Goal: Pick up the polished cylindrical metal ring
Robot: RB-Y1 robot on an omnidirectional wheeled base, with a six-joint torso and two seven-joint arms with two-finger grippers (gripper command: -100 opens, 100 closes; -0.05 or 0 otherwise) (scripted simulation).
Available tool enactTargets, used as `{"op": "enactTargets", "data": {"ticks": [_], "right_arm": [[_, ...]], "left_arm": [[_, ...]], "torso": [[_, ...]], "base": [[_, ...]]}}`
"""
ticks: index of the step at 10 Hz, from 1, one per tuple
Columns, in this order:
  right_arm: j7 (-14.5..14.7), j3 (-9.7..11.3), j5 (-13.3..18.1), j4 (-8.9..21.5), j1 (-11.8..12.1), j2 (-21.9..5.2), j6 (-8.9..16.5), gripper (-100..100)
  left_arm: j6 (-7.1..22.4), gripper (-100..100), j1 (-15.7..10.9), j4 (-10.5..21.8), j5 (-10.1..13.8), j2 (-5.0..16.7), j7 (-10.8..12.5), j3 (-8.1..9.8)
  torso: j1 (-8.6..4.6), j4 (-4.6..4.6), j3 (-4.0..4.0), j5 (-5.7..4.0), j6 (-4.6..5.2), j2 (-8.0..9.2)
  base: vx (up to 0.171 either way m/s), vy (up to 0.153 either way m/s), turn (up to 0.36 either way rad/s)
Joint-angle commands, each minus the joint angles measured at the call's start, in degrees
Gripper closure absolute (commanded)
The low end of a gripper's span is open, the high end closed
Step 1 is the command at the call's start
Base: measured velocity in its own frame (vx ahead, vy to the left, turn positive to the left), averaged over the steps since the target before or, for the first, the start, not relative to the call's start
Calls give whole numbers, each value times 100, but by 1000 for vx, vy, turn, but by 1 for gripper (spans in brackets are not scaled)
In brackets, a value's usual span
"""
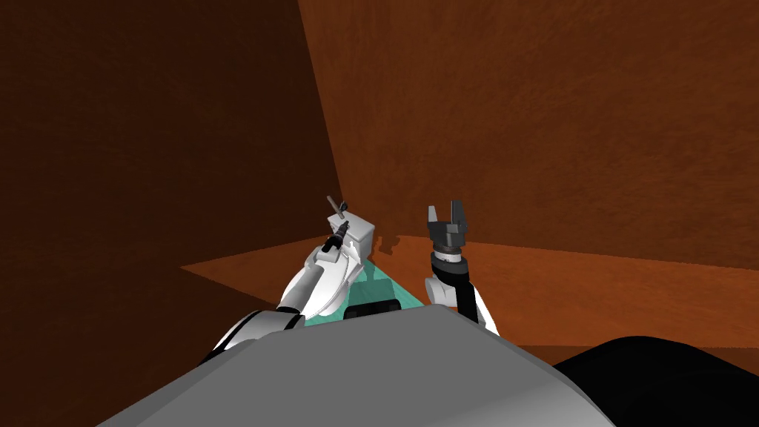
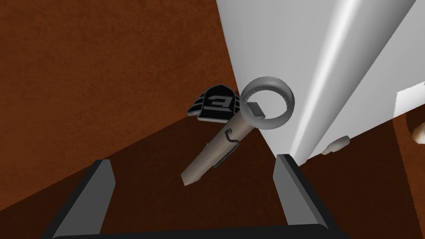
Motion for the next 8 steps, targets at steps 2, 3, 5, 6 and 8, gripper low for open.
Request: {"op": "enactTargets", "data": {"ticks": [2,3,5,6,8], "right_arm": [[0,0,0,0,0,0,0,0],[0,0,0,0,0,0,0,0],[0,0,0,0,0,0,0,0],[0,0,0,0,0,0,0,0],[0,0,0,0,0,0,0,0]], "left_arm": [[167,-100,-279,416,-13,12,13,-57],[306,-100,-498,583,-28,17,25,-107],[441,-100,-709,906,-47,17,39,-157],[441,-100,-709,993,-47,17,39,-157],[571,-100,-910,1268,-68,16,53,-208]], "torso": [[0,0,0,0,2,-1],[-1,-1,-2,0,0,-3],[0,-1,-3,0,0,-5],[0,-1,-2,0,2,-4],[0,0,-2,0,2,-3]], "base": [[-14,22,-46],[-9,25,-69],[-8,25,-68],[-10,25,-46],[-10,27,-63]]}}
